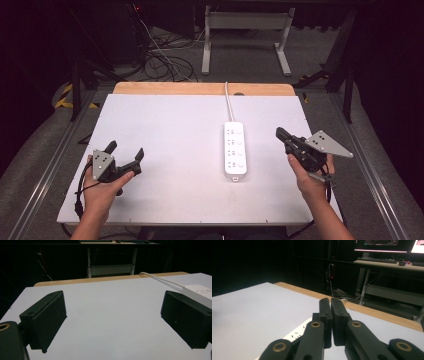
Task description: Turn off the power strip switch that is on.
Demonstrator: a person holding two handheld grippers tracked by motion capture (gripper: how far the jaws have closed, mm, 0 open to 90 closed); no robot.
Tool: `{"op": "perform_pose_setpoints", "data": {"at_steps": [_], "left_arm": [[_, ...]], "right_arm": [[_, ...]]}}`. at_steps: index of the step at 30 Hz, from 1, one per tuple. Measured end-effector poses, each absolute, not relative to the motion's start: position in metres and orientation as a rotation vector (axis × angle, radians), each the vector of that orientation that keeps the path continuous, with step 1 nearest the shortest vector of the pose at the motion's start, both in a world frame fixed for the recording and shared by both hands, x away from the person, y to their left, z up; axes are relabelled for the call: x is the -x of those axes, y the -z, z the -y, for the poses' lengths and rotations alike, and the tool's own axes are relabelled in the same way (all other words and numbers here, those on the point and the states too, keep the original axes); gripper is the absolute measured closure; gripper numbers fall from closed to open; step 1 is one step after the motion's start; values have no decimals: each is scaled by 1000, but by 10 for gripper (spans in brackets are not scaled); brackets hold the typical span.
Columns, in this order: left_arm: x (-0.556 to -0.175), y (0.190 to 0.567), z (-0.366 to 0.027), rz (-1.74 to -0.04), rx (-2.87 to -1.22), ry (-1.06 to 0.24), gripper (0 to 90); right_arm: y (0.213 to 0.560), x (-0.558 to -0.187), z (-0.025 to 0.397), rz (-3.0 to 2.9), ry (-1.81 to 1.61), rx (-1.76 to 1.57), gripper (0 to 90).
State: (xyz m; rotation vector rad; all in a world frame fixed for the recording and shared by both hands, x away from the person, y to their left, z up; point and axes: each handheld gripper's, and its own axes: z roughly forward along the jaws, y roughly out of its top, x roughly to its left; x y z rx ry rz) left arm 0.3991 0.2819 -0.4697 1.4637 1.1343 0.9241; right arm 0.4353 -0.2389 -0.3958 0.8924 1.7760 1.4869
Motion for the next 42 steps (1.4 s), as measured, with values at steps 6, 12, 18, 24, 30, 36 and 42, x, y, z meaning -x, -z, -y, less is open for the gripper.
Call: {"op": "perform_pose_setpoints", "data": {"at_steps": [6, 12, 18, 24, 30, 36, 42], "left_arm": [[-399, 470, -282, -1134, -1464, -924, 67], [-399, 470, -282, -1135, -1465, -923, 67], [-399, 470, -282, -1136, -1466, -924, 67], [-400, 470, -281, -1134, -1468, -923, 67], [-401, 470, -280, -1134, -1468, -920, 67], [-400, 470, -280, -1132, -1468, -919, 66], [-399, 470, -282, -1136, -1463, -922, 67]], "right_arm": [[400, -440, 239, -1758, -1481, -916, 626], [403, -447, 239, -1680, -1460, -988, 208], [404, -450, 241, -1635, -1443, -1037, 59], [405, -451, 242, -1642, -1435, -1035, 46], [407, -451, 240, -1667, -1421, -1006, 45], [407, -450, 239, -1680, -1423, -1003, 45], [408, -452, 236, -1705, -1412, -991, 50]]}}
